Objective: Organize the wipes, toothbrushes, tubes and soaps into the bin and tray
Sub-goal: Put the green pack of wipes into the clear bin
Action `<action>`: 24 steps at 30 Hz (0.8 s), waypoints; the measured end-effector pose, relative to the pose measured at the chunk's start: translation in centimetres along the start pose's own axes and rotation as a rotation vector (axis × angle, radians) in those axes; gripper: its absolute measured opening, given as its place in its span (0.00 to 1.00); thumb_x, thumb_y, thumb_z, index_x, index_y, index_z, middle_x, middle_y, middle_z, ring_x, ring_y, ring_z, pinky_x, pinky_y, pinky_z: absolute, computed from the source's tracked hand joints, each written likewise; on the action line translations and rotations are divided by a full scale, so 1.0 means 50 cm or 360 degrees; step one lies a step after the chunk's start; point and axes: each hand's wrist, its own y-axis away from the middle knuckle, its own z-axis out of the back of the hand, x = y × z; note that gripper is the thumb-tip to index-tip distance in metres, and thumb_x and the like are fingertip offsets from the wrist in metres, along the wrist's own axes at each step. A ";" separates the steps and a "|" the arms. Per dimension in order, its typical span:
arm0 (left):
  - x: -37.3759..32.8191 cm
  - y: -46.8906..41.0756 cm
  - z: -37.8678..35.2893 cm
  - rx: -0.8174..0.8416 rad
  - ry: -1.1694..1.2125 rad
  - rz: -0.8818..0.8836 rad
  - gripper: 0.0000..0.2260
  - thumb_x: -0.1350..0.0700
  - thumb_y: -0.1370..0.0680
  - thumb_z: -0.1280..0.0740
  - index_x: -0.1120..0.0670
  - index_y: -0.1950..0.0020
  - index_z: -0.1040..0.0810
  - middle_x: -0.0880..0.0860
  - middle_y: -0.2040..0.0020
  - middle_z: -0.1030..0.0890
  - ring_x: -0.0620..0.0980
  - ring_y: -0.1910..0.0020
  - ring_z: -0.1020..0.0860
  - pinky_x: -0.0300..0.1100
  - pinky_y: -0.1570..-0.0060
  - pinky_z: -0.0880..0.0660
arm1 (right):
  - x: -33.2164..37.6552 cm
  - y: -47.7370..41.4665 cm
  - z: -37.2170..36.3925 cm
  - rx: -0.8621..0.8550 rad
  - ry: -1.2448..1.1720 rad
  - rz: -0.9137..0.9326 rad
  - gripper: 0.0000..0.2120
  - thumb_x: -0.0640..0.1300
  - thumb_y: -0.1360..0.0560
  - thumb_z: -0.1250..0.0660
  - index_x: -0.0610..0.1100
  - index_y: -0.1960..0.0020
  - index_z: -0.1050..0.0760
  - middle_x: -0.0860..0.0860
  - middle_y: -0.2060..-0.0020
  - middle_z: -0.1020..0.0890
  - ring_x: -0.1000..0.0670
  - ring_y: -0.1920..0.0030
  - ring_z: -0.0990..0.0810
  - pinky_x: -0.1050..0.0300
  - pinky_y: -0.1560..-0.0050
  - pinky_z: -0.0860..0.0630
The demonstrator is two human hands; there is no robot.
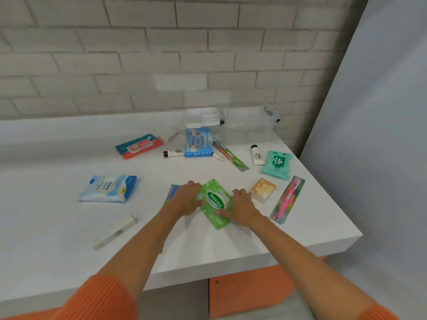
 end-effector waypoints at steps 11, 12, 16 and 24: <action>0.018 -0.015 -0.024 0.0025 -0.0041 0.0004 0.28 0.52 0.24 0.34 0.58 0.28 0.40 0.58 0.32 0.34 0.57 0.32 0.34 0.50 0.34 0.34 | 0.011 -0.041 -0.010 0.0056 0.0068 -0.0159 0.43 0.56 0.37 0.23 0.37 0.34 0.40 0.40 0.37 0.34 0.41 0.33 0.37 0.47 0.35 0.35; 0.020 -0.015 -0.026 0.0022 -0.0054 -0.0005 0.28 0.52 0.24 0.34 0.58 0.28 0.40 0.58 0.32 0.34 0.57 0.32 0.34 0.50 0.34 0.34 | 0.013 -0.044 -0.008 0.0086 0.0060 -0.0170 0.42 0.55 0.37 0.23 0.37 0.33 0.40 0.40 0.36 0.35 0.41 0.33 0.38 0.48 0.35 0.35; 0.020 -0.014 -0.015 -0.0022 -0.0059 -0.0031 0.33 0.51 0.25 0.33 0.58 0.26 0.45 0.59 0.30 0.36 0.57 0.31 0.35 0.50 0.32 0.35 | 0.019 -0.055 0.007 0.0186 0.0027 -0.0149 0.35 0.49 0.34 0.24 0.37 0.35 0.36 0.40 0.36 0.36 0.41 0.33 0.36 0.49 0.36 0.32; -0.017 -0.041 0.062 -0.0121 -0.0125 -0.0127 0.36 0.52 0.22 0.36 0.50 0.23 0.56 0.57 0.23 0.50 0.59 0.26 0.42 0.54 0.30 0.38 | 0.019 -0.075 0.091 0.0084 0.0131 0.0080 0.15 0.38 0.23 0.40 0.36 0.37 0.32 0.38 0.37 0.31 0.41 0.39 0.28 0.54 0.45 0.30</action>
